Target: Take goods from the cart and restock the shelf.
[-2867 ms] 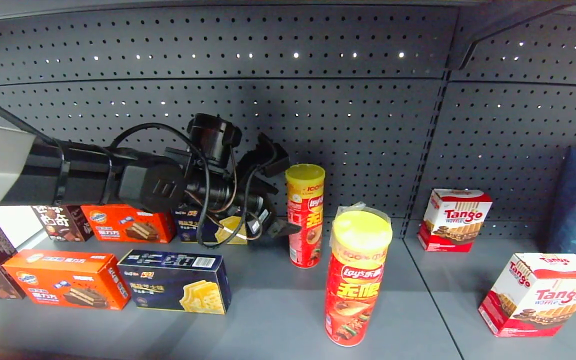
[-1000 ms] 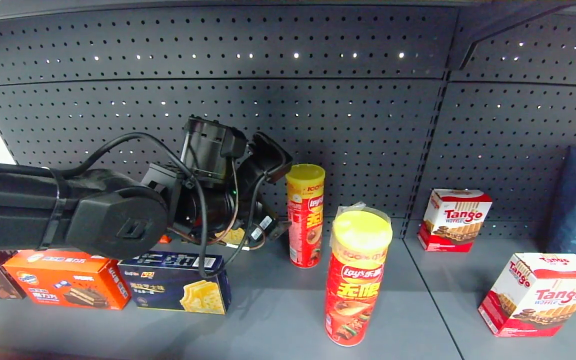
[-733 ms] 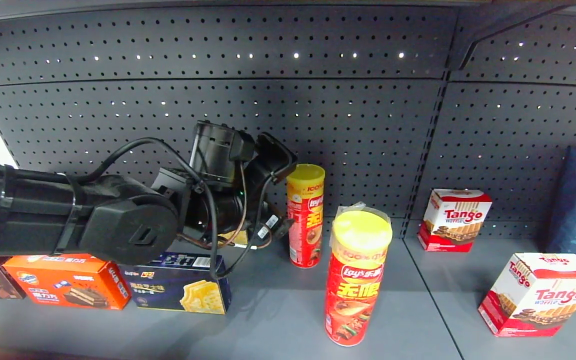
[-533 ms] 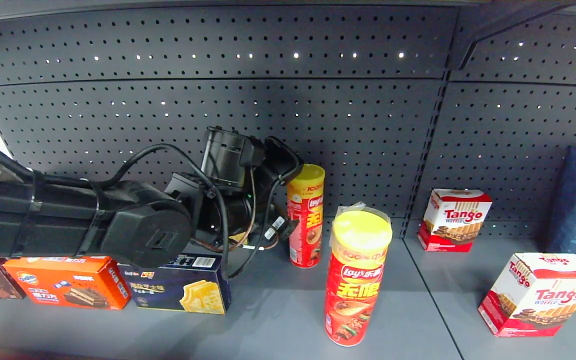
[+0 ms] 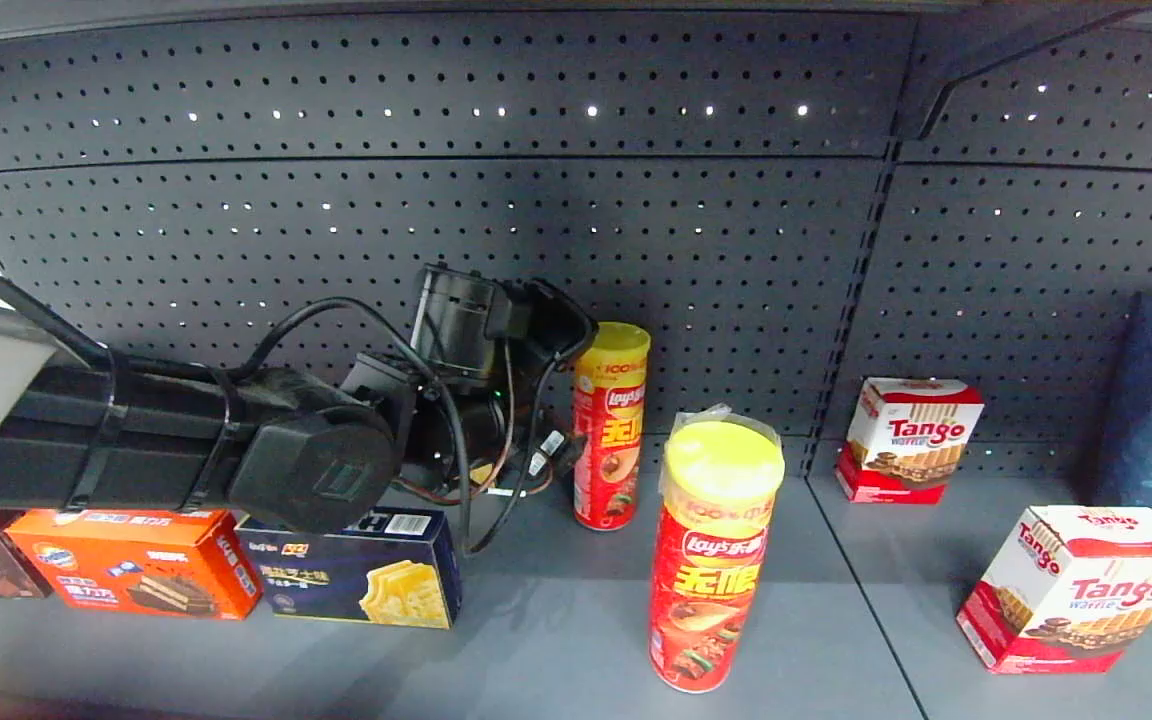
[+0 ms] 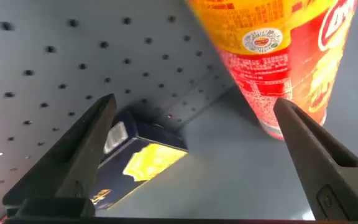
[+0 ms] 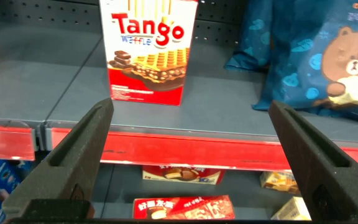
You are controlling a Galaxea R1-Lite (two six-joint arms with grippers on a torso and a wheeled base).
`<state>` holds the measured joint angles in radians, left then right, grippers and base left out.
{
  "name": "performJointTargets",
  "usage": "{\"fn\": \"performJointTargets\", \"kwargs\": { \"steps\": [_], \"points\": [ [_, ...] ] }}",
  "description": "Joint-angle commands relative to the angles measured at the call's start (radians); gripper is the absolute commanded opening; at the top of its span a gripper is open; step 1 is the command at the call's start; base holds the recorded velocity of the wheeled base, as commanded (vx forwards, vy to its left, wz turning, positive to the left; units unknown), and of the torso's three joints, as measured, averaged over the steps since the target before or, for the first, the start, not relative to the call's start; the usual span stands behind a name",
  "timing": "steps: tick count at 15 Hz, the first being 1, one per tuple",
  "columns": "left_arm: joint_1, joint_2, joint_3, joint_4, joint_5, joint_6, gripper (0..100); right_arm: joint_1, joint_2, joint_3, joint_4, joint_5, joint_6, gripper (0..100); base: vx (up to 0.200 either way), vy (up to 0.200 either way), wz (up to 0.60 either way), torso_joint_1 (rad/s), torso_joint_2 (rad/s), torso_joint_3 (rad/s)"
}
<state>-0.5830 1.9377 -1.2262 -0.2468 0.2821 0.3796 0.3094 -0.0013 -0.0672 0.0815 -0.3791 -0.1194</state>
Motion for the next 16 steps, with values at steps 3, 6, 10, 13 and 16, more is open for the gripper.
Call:
{"fn": "performJointTargets", "kwargs": {
  "steps": [3,6,10,13,16],
  "points": [
    [0.022,0.0,0.002,-0.002,0.032,-0.001,100,0.001,0.001,0.0,0.0,-0.004,0.001,100,0.0,0.0,0.0,0.0,0.0,0.0],
    [0.041,0.0,-0.001,-0.002,0.066,-0.001,100,0.001,0.001,0.0,0.0,-0.004,0.001,100,0.0,0.0,0.0,0.0,0.0,0.0],
    [0.054,-0.003,0.008,0.001,0.084,-0.001,100,0.001,0.001,0.0,0.0,-0.004,0.001,100,0.0,0.0,0.0,0.0,0.0,0.0],
    [0.003,-0.042,0.043,0.011,0.068,0.001,100,0.001,0.001,0.0,0.0,-0.004,0.001,100,0.0,0.0,0.0,0.0,0.0,0.0],
    [-0.02,-0.039,0.033,0.008,0.057,-0.001,100,0.001,0.001,0.0,0.0,-0.006,0.001,100,0.0,0.0,0.0,0.0,0.0,0.0]
  ]
}}
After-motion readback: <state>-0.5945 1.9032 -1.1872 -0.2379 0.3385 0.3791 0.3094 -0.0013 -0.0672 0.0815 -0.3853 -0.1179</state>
